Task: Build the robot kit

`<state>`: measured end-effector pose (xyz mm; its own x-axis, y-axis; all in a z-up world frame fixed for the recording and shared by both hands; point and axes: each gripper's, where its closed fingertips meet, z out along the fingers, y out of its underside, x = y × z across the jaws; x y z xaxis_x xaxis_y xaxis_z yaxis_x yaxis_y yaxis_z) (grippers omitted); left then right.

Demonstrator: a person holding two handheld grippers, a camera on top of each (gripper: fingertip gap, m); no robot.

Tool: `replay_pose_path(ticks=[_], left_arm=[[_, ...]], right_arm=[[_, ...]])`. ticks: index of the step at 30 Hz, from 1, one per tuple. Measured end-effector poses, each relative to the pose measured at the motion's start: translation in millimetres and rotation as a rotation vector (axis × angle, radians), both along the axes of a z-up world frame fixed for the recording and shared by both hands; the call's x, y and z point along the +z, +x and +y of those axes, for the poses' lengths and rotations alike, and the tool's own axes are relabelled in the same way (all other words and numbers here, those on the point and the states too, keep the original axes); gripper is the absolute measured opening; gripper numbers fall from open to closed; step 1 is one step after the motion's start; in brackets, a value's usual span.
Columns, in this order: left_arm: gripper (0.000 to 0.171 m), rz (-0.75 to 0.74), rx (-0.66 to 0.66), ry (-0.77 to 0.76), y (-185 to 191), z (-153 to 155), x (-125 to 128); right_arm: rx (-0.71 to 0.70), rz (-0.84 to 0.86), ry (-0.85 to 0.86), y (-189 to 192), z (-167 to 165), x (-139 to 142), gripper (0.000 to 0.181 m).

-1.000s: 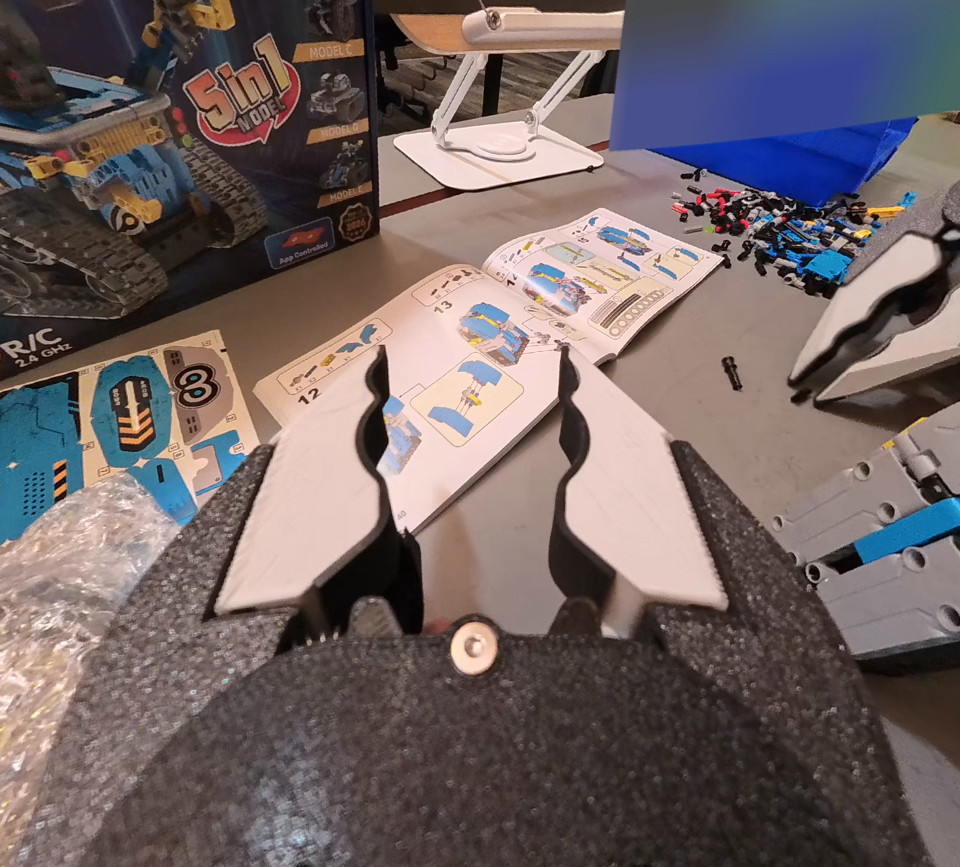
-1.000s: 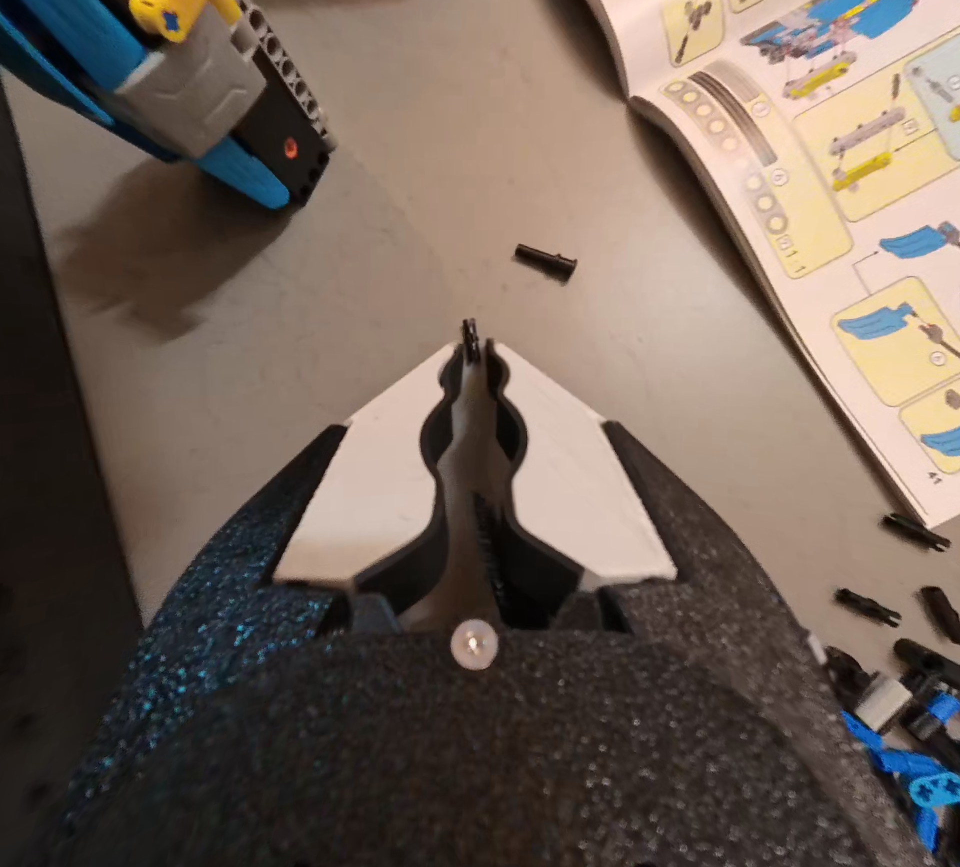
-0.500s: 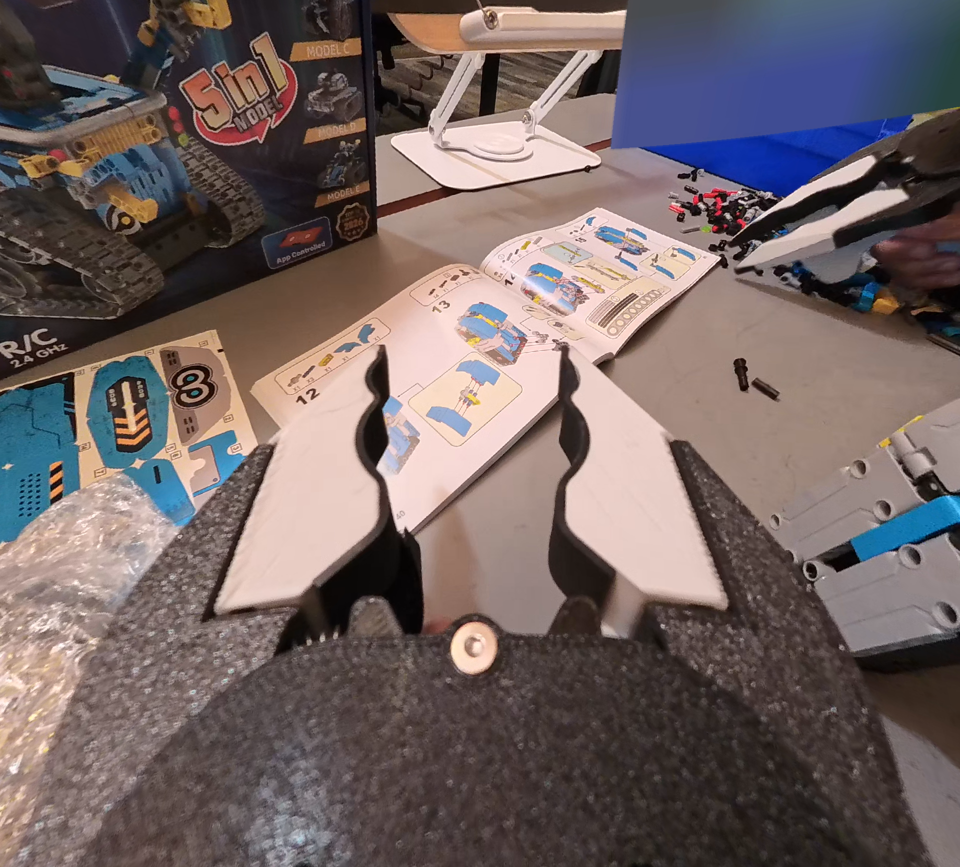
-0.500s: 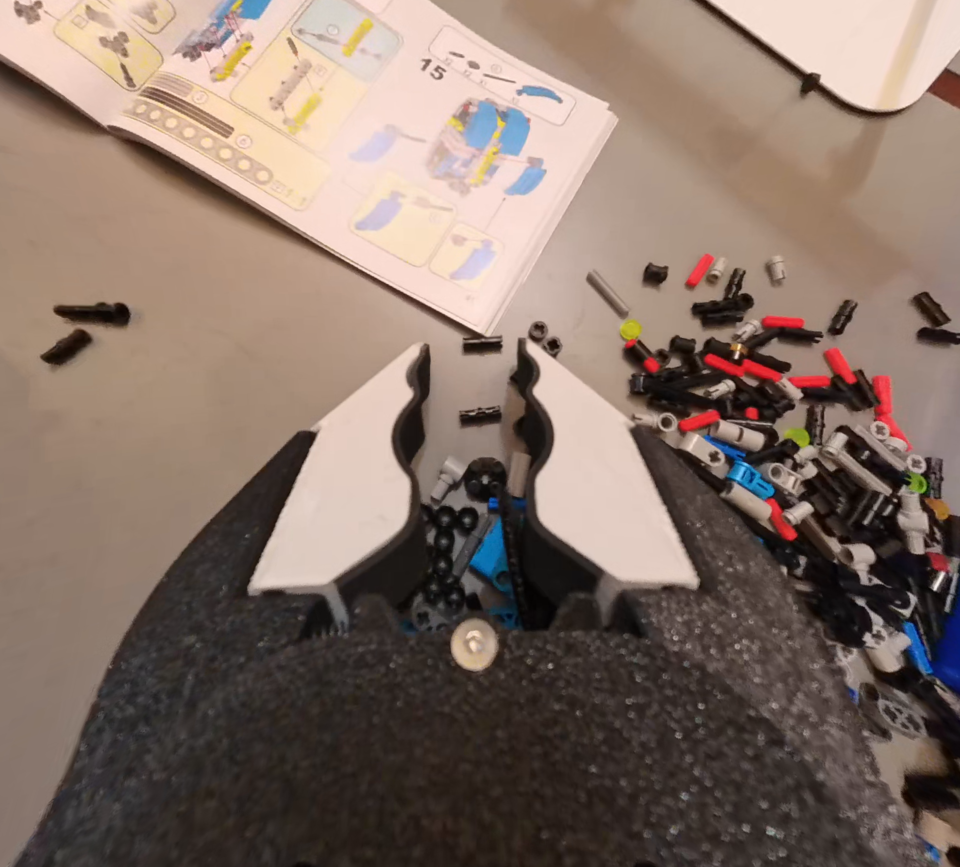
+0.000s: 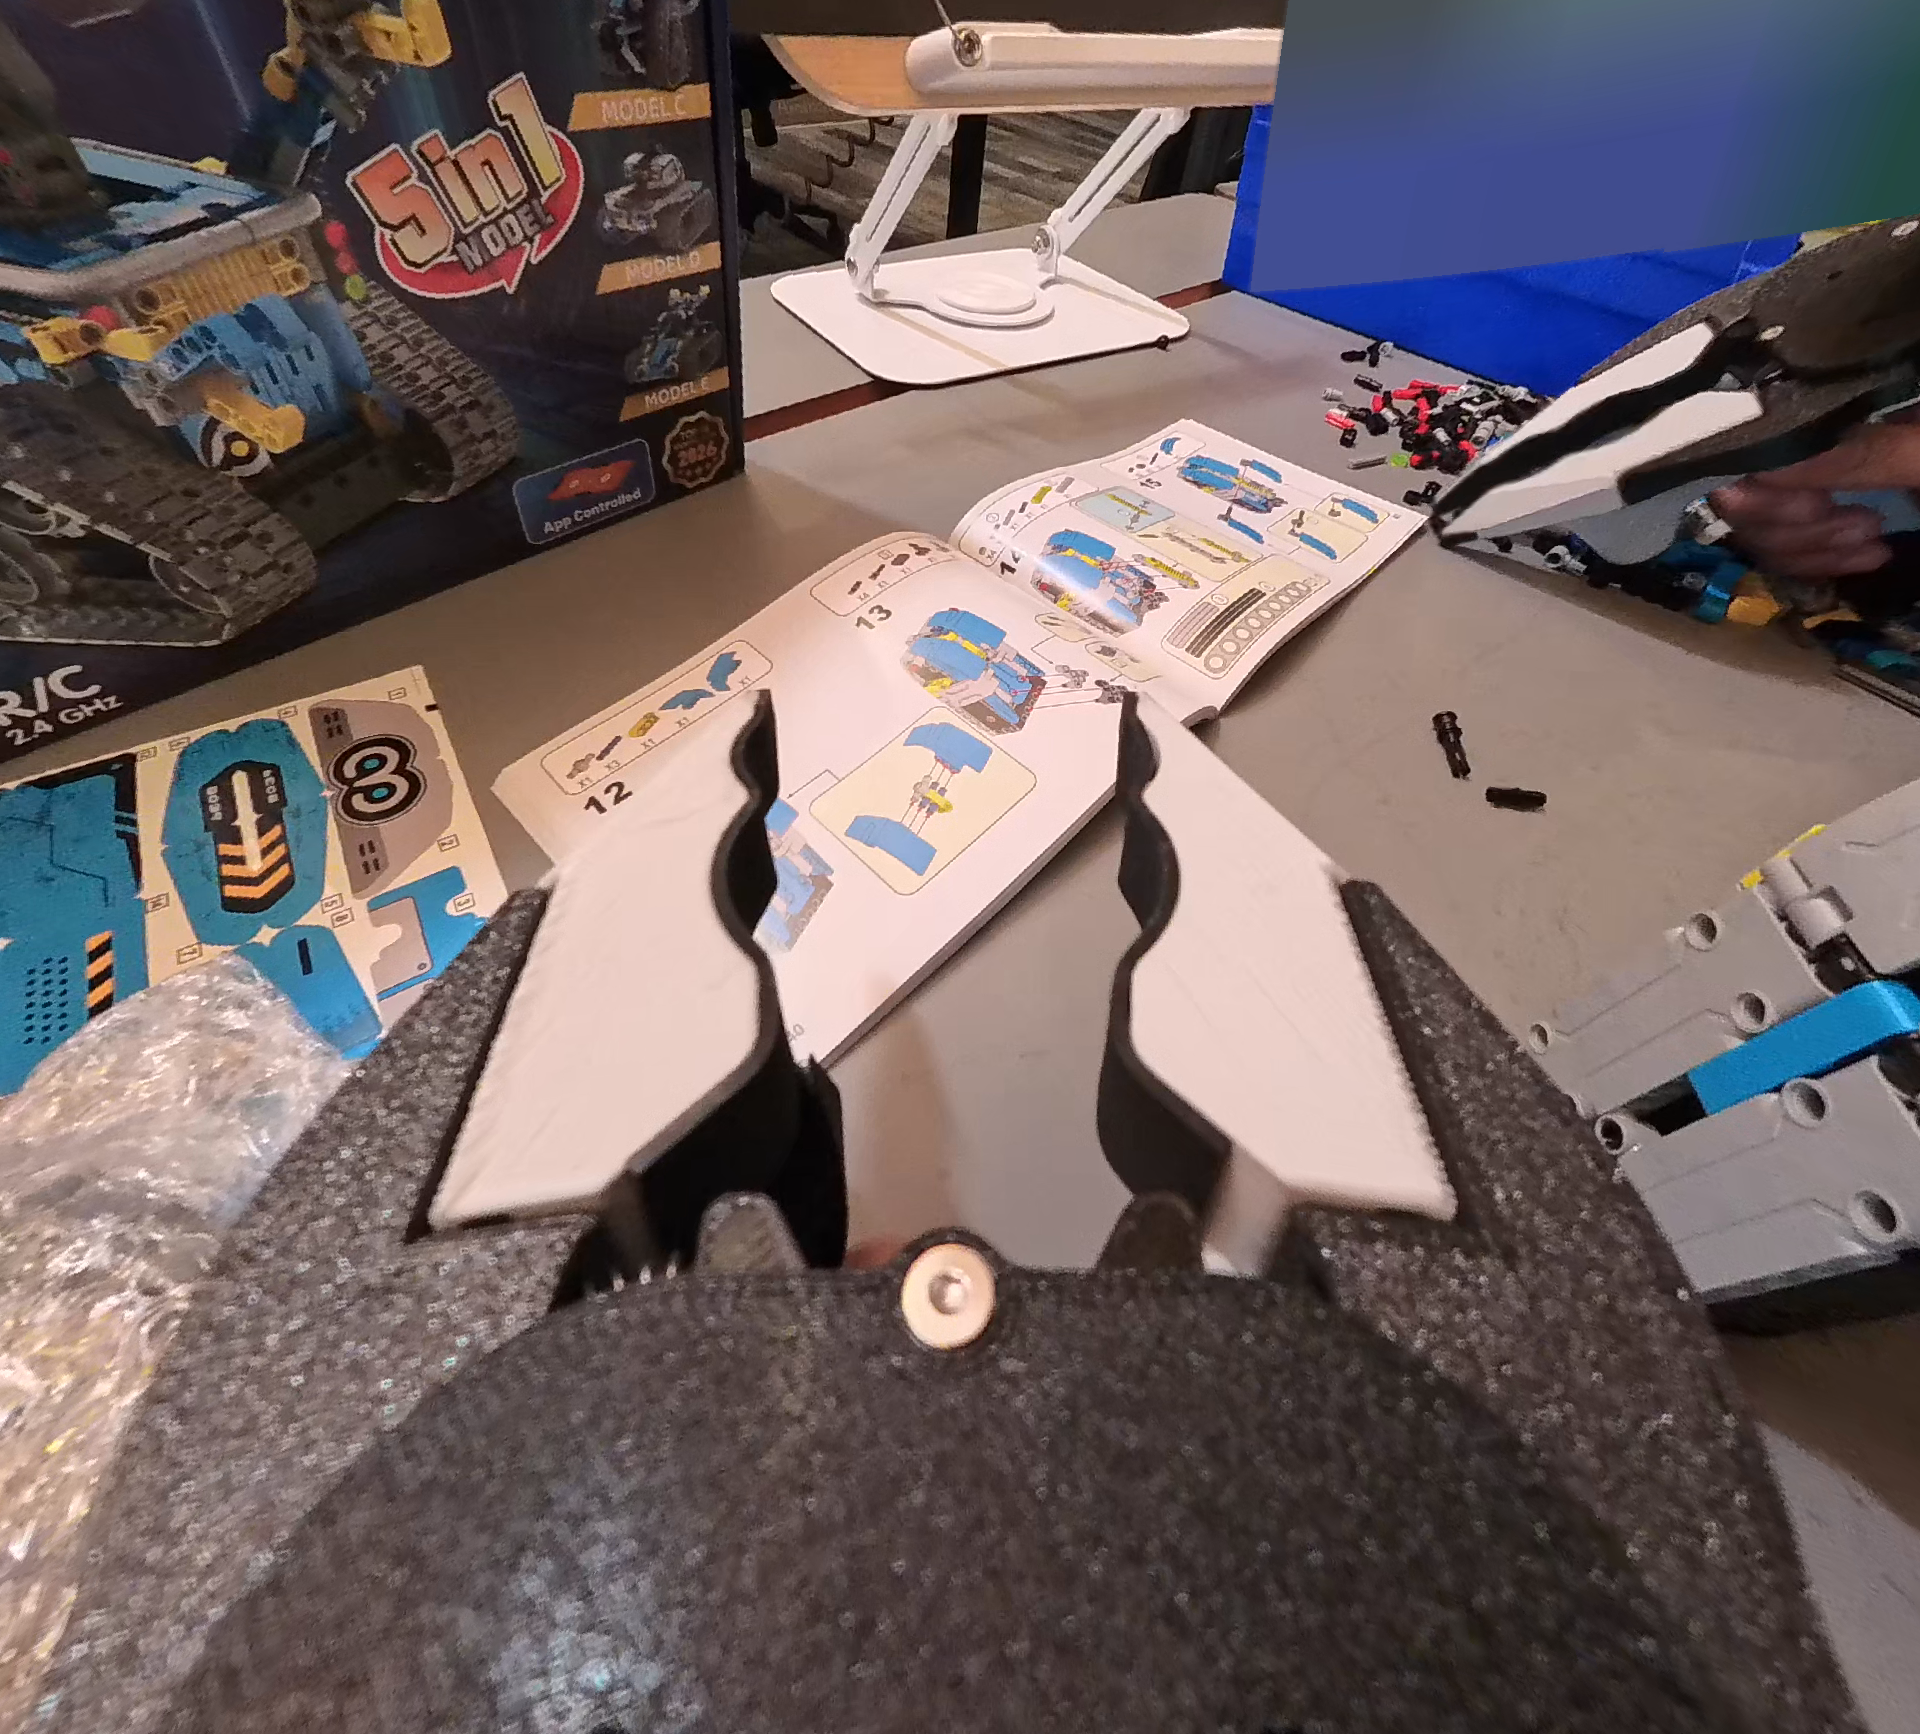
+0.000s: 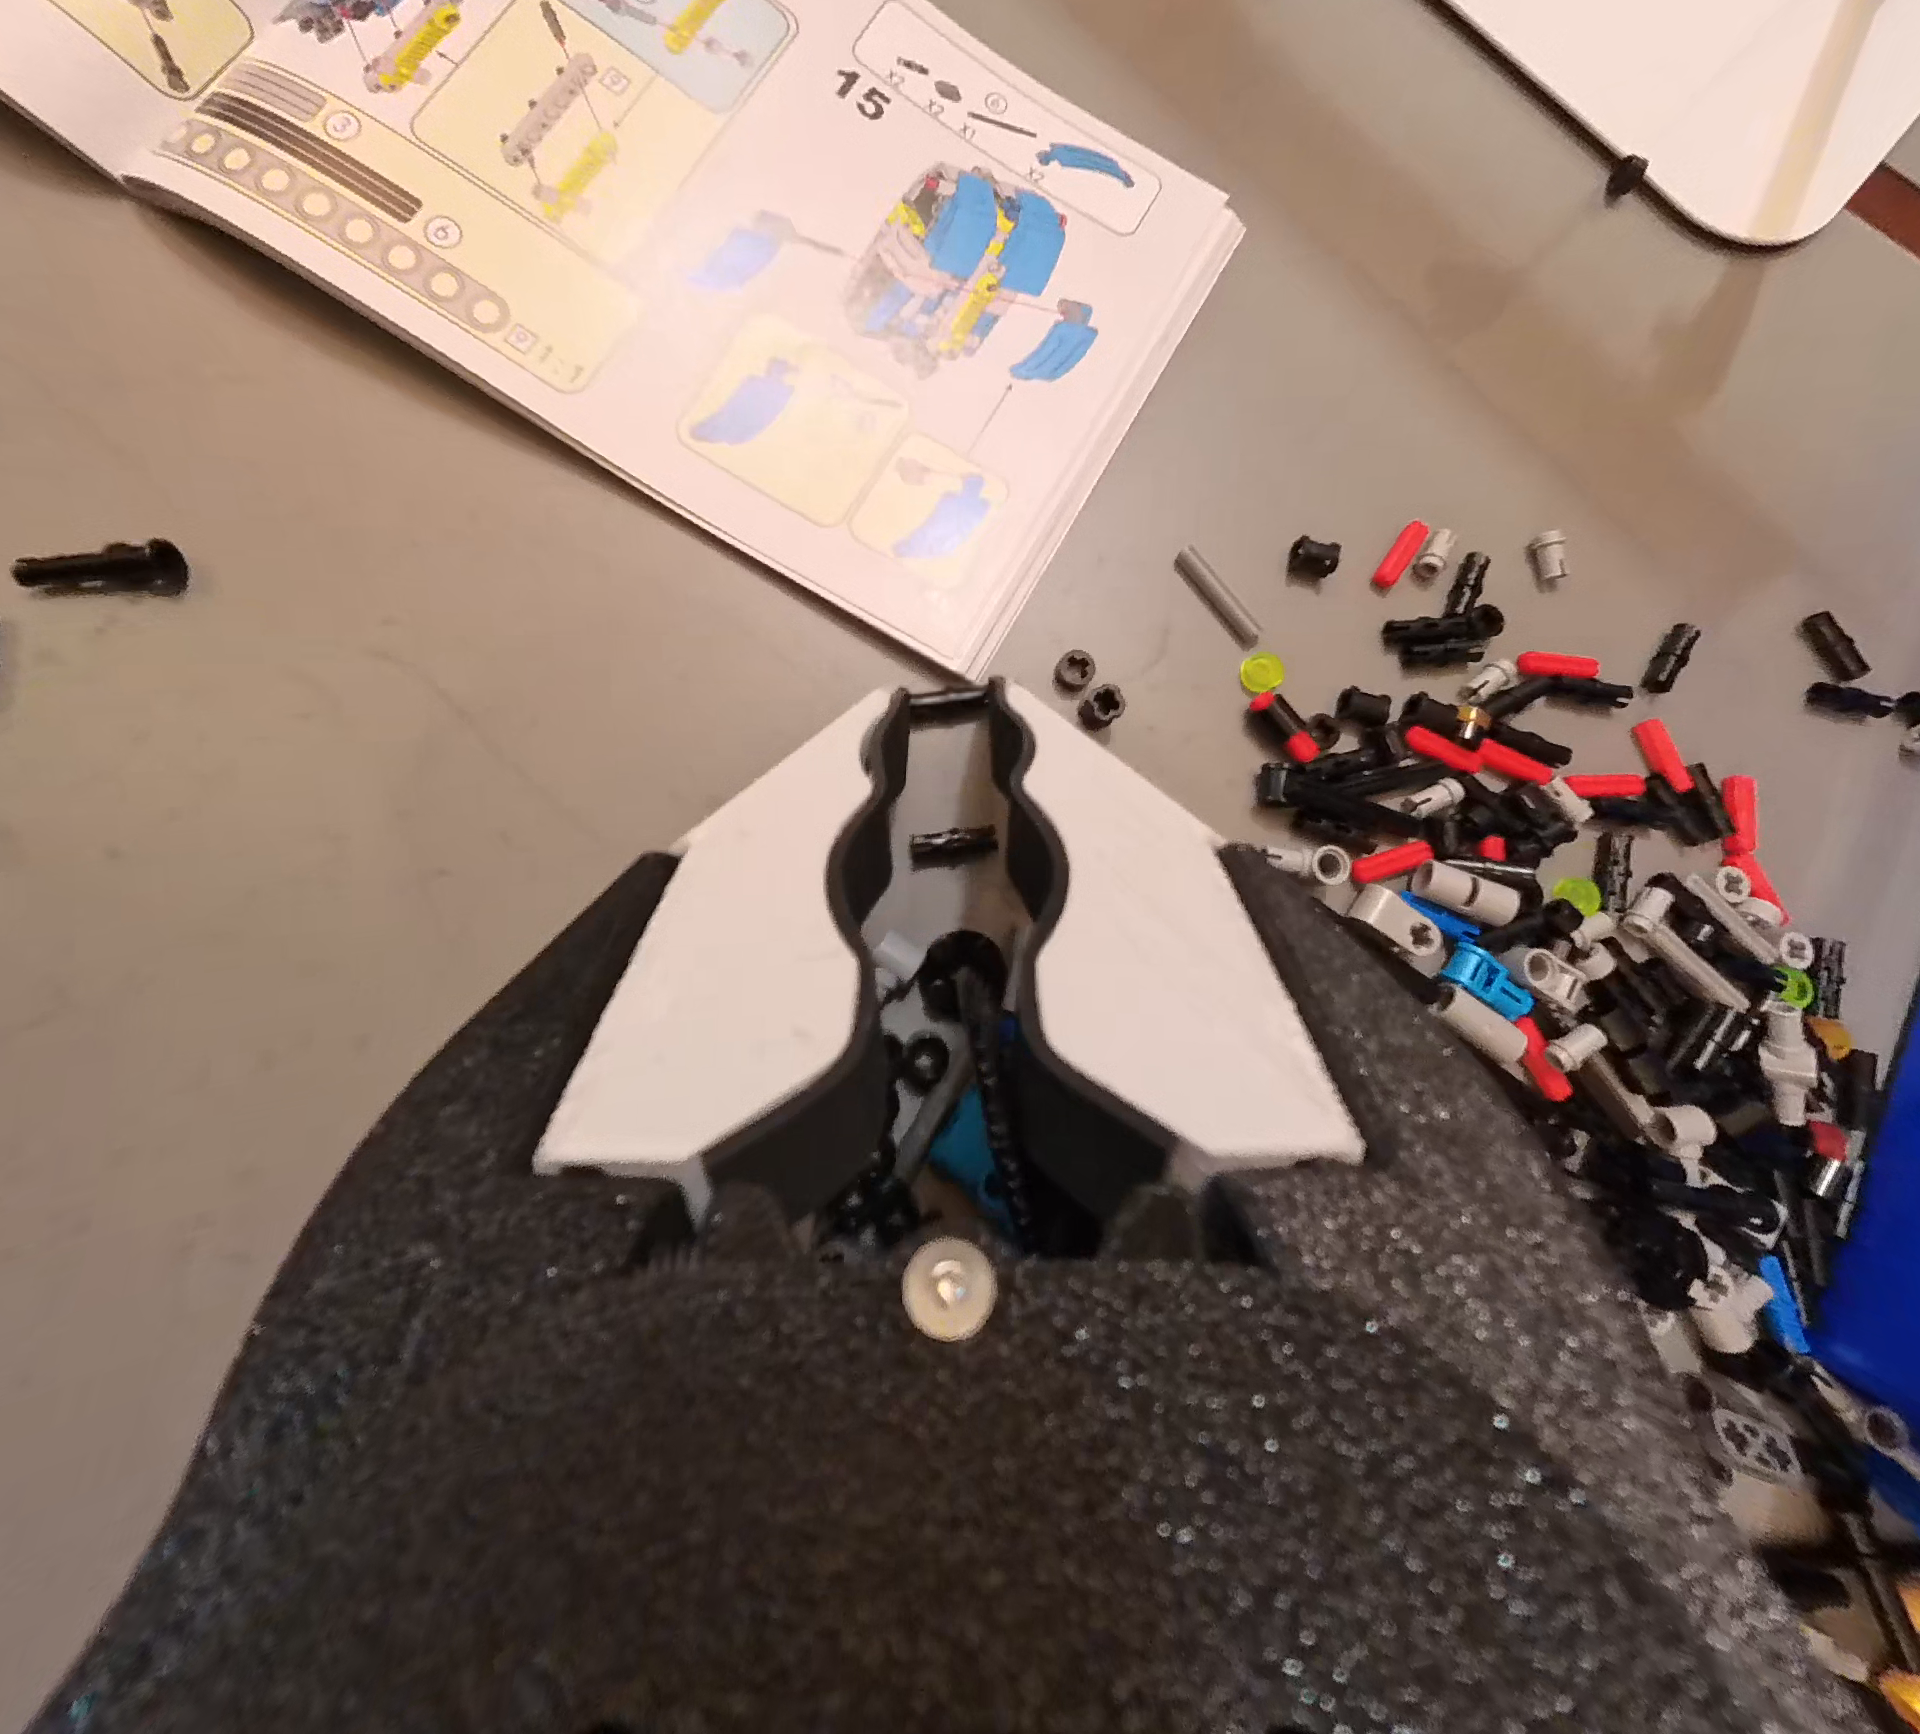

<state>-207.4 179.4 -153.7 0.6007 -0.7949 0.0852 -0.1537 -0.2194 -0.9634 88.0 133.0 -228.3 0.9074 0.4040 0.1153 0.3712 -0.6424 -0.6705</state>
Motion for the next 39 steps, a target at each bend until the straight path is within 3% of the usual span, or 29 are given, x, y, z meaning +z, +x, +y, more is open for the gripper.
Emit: replay_pose_path(ticks=[3,7,10,13,17,21,24,26,28,36,39], left_arm=[[0.066,-0.001,0.000,-0.002,0.0,0.0,0.0],[0.066,-0.002,-0.001,-0.004,-0.1,0.2,-0.2],[0.066,-0.002,-0.001,-0.003,-0.1,0.0,0.0],[0.066,-0.002,-0.001,-0.003,0.0,0.0,0.0],[0.066,0.000,-0.001,-0.004,0.1,0.0,-0.3],[0.066,-0.002,-0.001,-0.003,0.0,-0.2,0.0],[0.066,-0.005,-0.002,-0.003,-0.2,-0.2,0.4],[0.066,-0.007,-0.002,-0.006,-0.3,-0.1,0.4],[0.066,-0.009,-0.003,-0.008,-0.4,0.0,0.5],[0.065,-0.013,-0.004,-0.013,-0.7,0.2,0.5],[0.065,-0.011,-0.005,-0.016,-0.4,0.0,0.1]], right_arm=[[0.069,0.022,0.010,-12.7,-5.9,6.1,0.015],[0.347,0.160,0.010,-78.2,-35.5,23.7,0.015],[0.559,0.204,-0.089,-124.2,-72.0,16.3,0.015],[0.631,0.172,-0.123,-140.6,-85.8,8.7,0.015],[0.624,0.108,-0.140,-139.3,-85.7,-2.9,0.016],[0.554,0.129,-0.084,-124.6,-71.9,10.0,0.030],[0.367,0.114,-0.018,-79.9,-41.9,23.7,0.031],[0.206,0.068,-0.030,-38.6,-26.2,20.9,0.031],[0.144,0.058,-0.075,-14.5,-25.6,13.8,0.031],[0.090,-0.011,-0.087,12.1,-23.0,-0.7,0.030],[0.106,0.046,-0.102,5.0,-25.0,-1.6,0.016]])
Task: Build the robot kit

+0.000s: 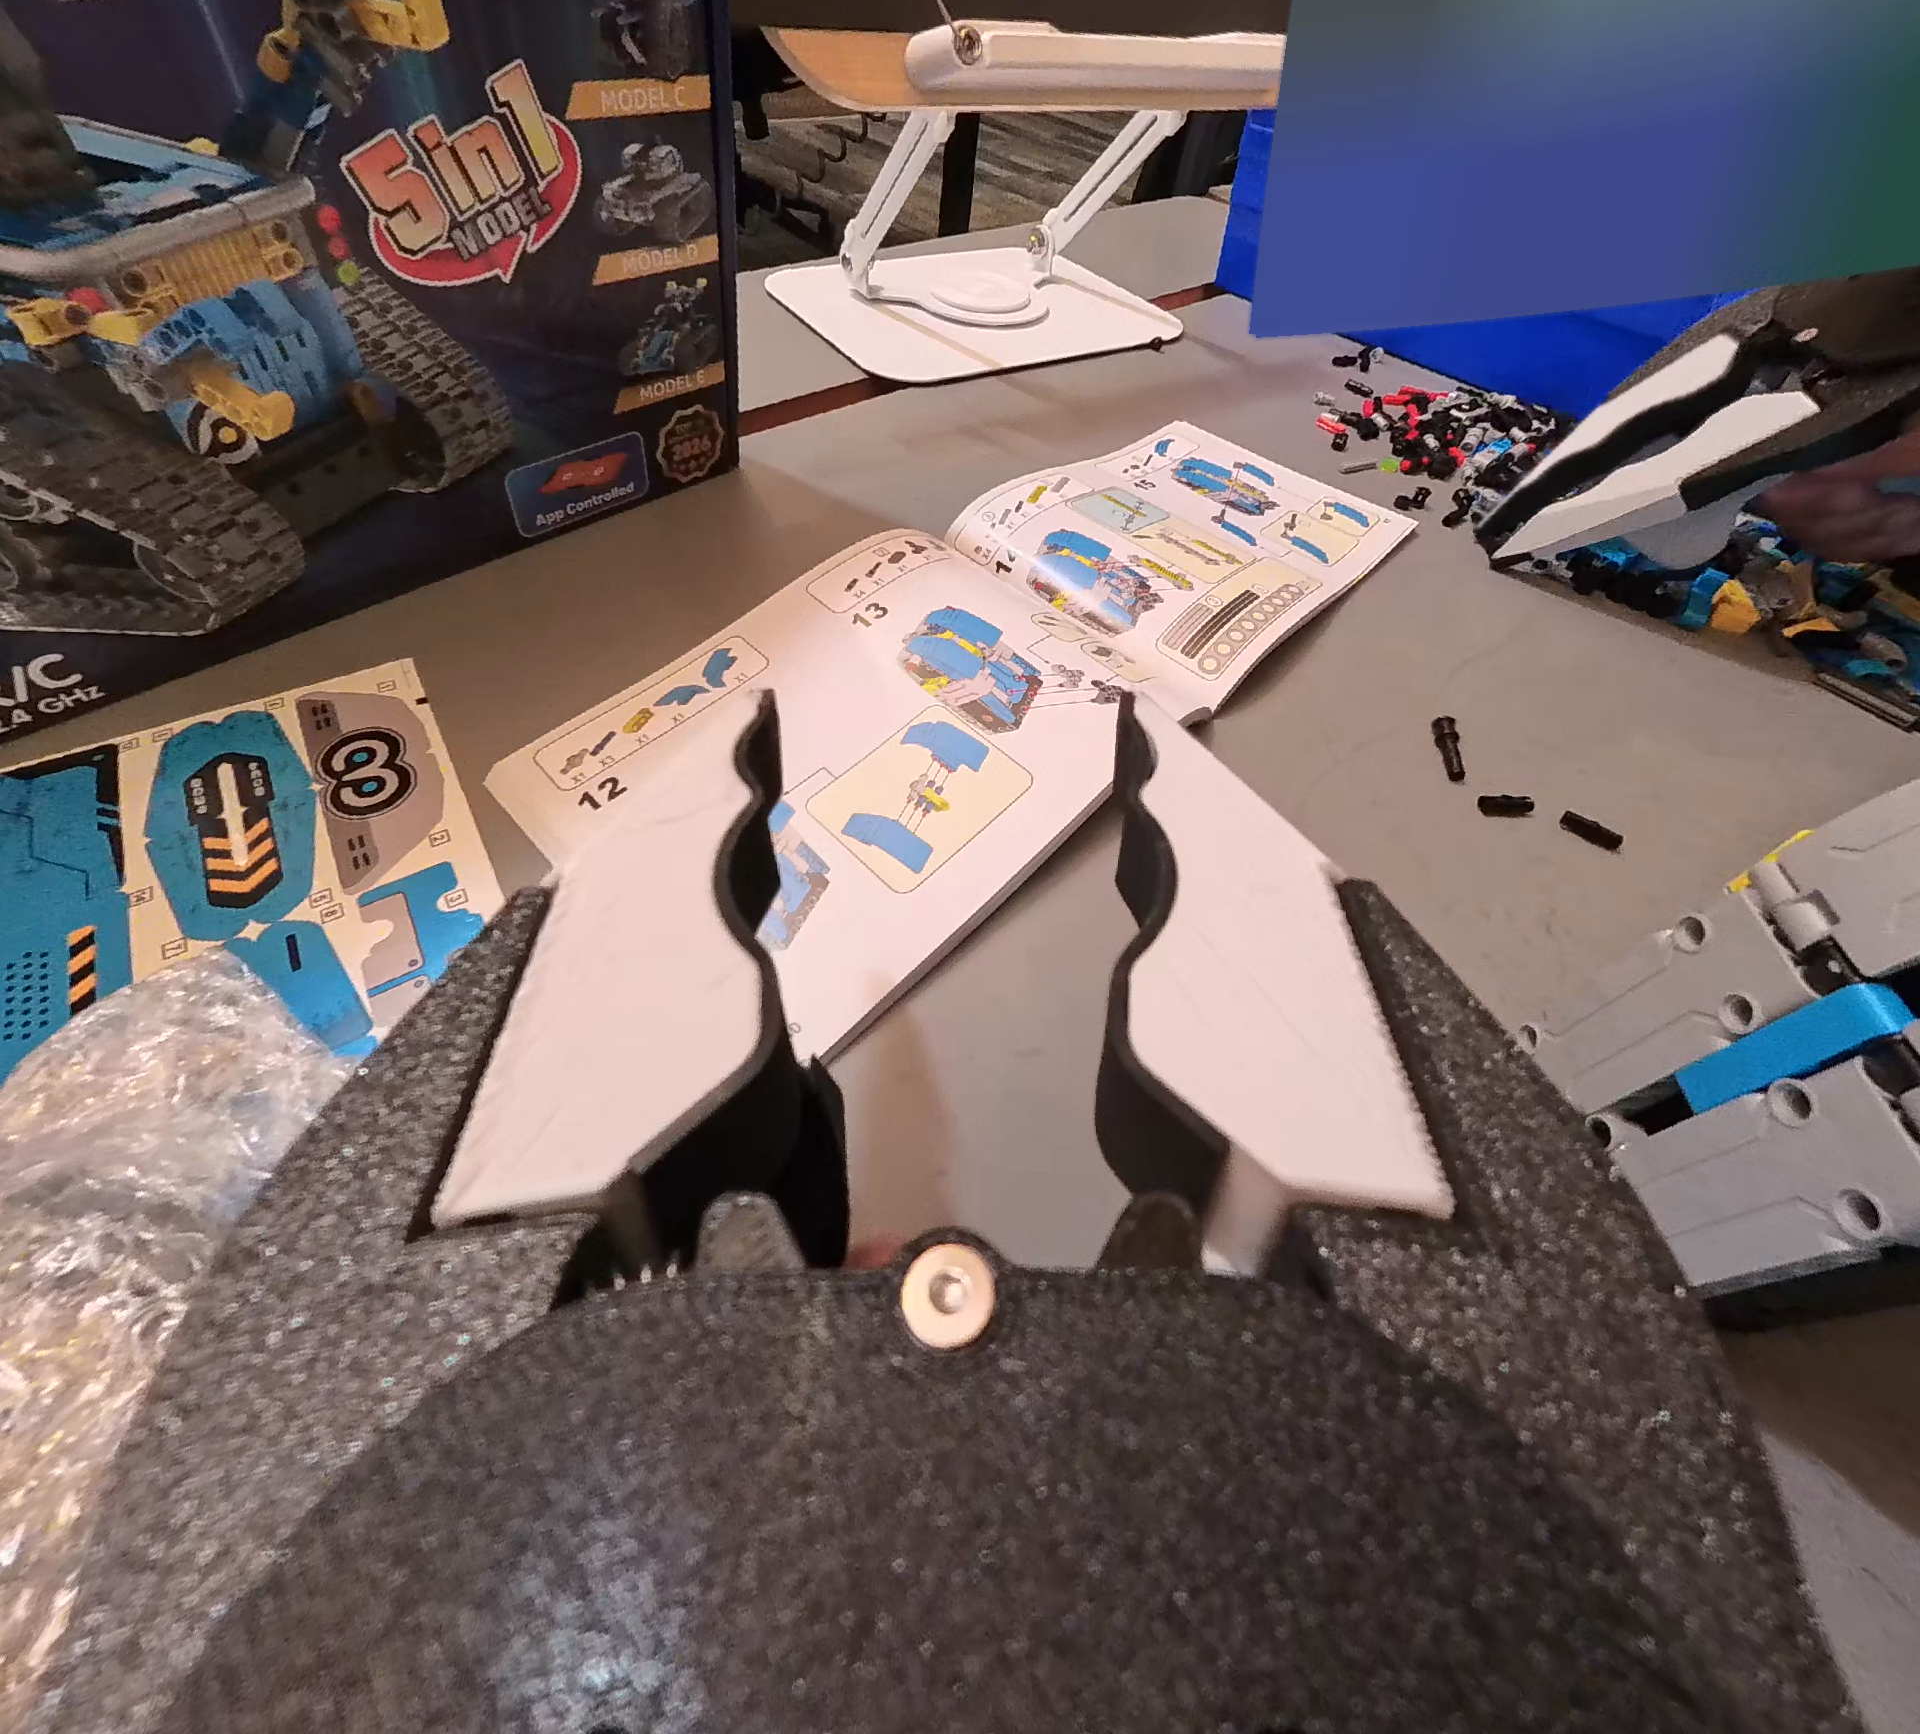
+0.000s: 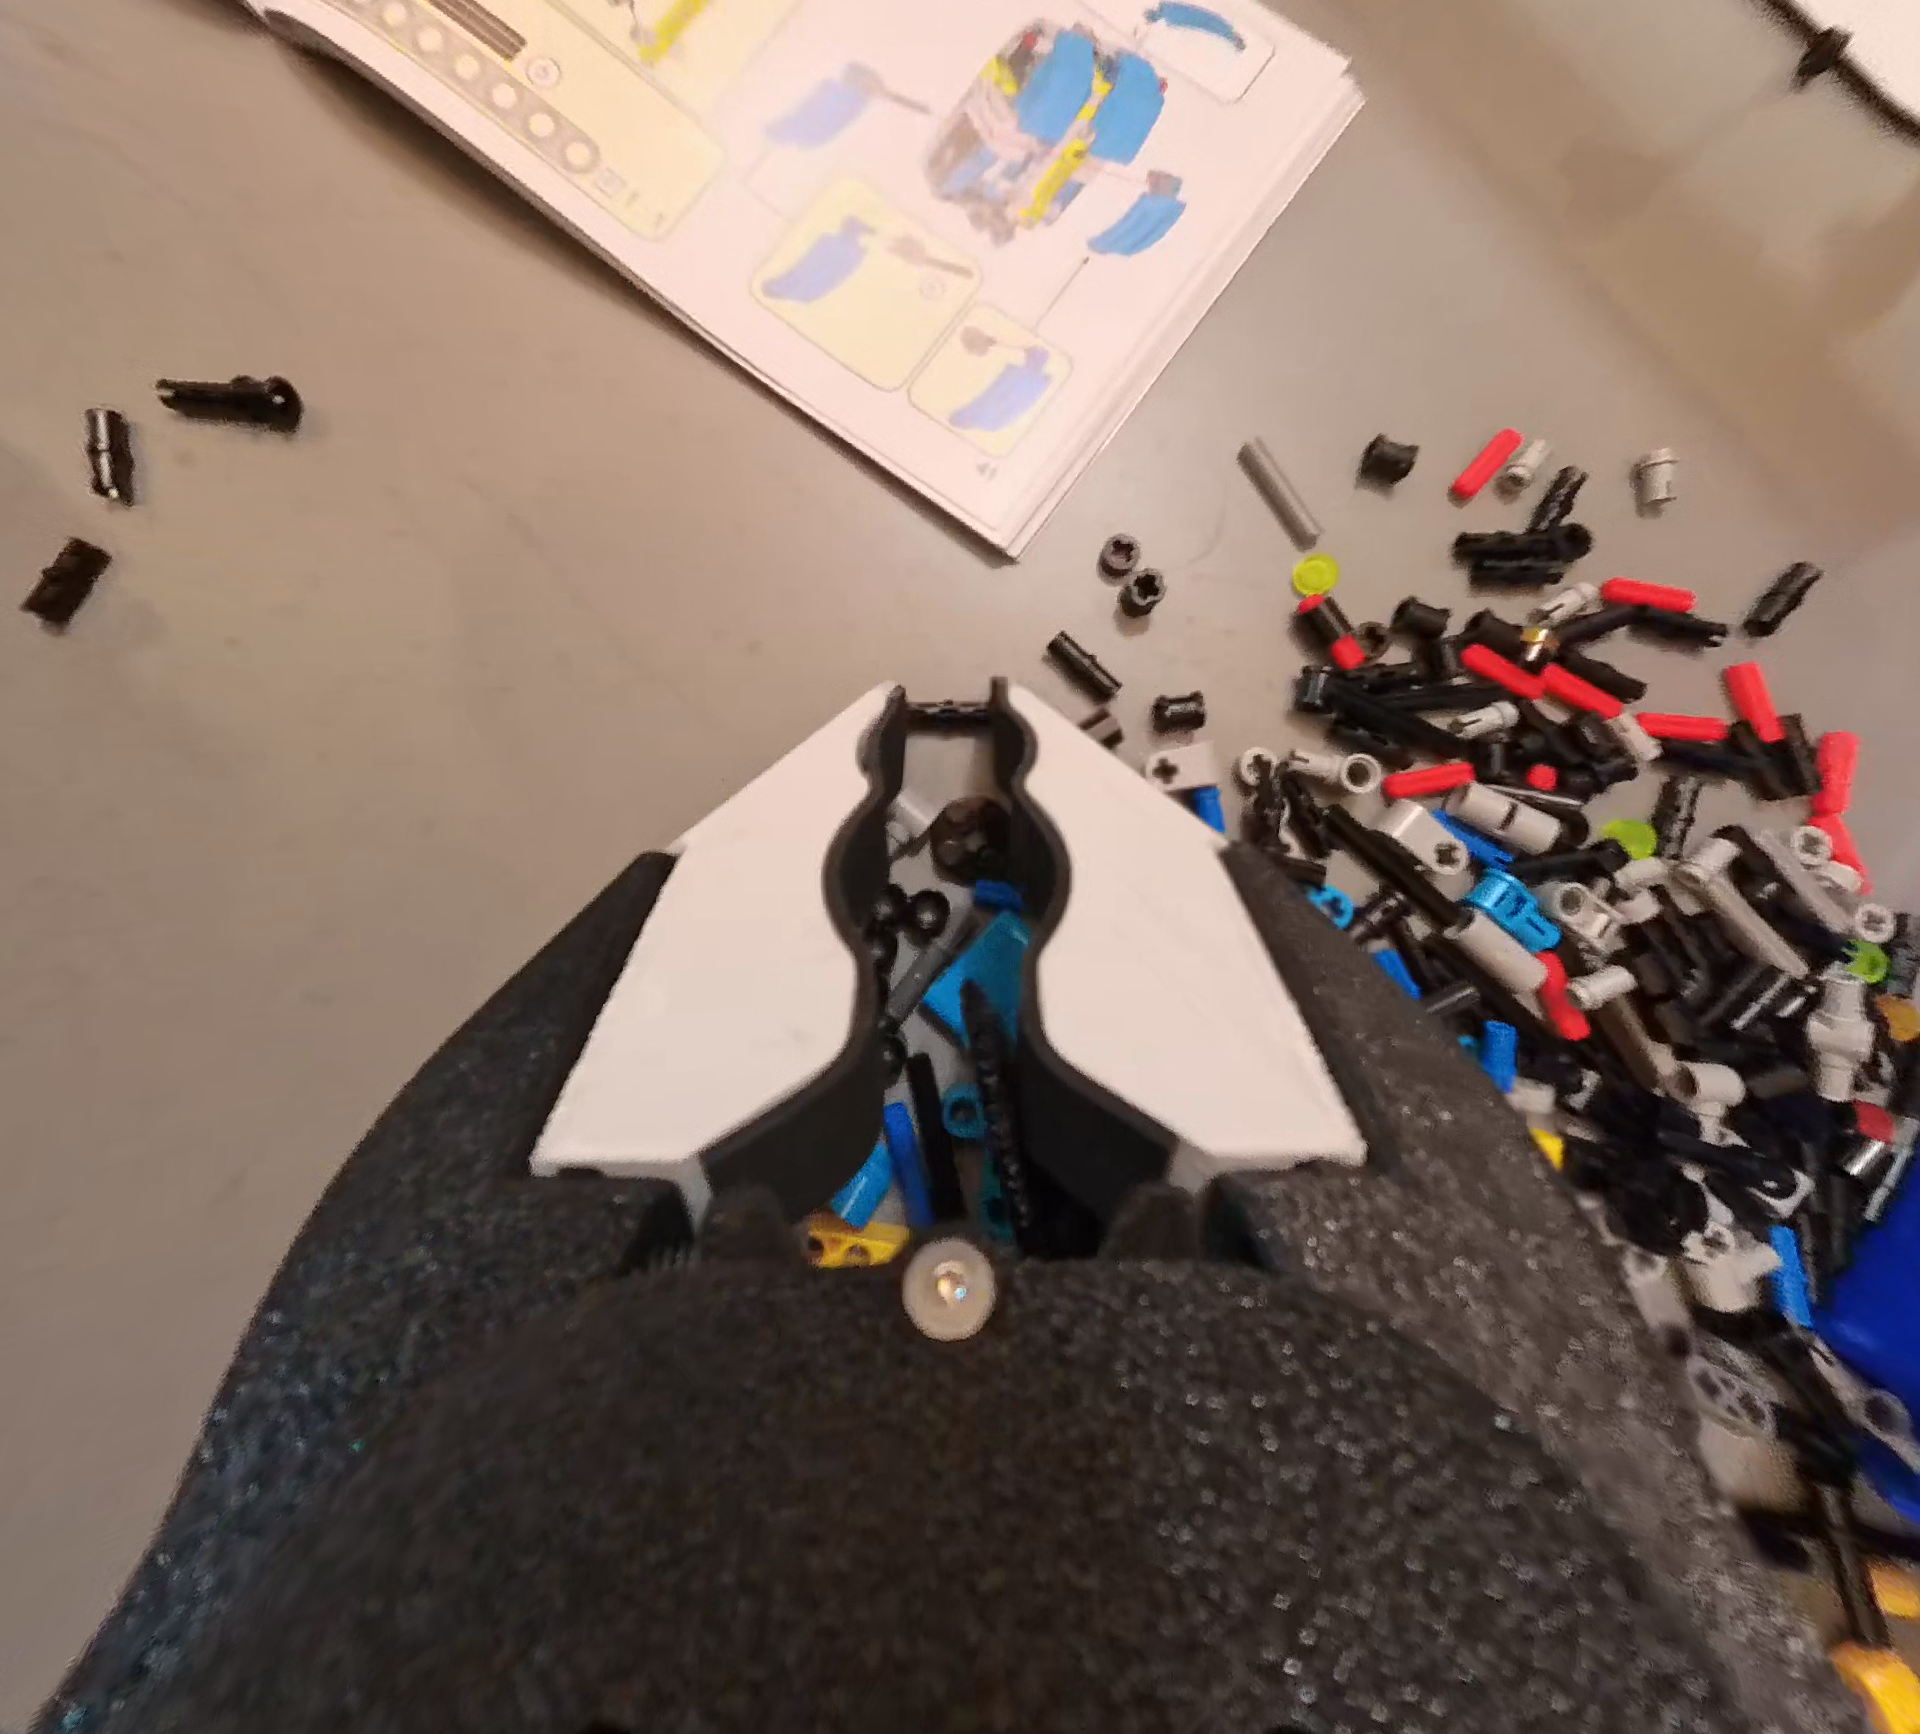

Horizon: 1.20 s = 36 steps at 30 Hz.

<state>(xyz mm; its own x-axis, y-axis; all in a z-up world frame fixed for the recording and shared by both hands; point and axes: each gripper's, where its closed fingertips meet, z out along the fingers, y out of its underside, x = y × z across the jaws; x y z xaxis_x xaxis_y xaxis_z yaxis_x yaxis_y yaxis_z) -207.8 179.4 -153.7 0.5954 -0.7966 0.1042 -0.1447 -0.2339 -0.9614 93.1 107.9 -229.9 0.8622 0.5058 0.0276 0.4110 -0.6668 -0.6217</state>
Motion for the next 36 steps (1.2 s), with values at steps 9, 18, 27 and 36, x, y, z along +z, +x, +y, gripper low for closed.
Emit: replay_pose_path(ticks=[9,18,27,36], left_arm=[[0.064,0.002,-0.001,-0.006,0.2,0.3,-0.5],[0.064,0.000,-0.002,-0.005,0.3,0.1,-0.4],[0.064,-0.006,-0.003,-0.008,-0.2,0.2,0.2],[0.063,-0.011,-0.003,-0.016,-0.6,0.8,-0.2]], right_arm=[[0.345,0.258,-0.057,-98.2,-39.2,27.9,0.016],[0.489,0.104,-0.076,-127.5,-59.2,-0.6,0.016],[-0.041,-0.024,0.117,-2.5,16.3,20.4,0.031],[-0.099,-0.092,0.079,18.5,18.0,2.0,0.027]])
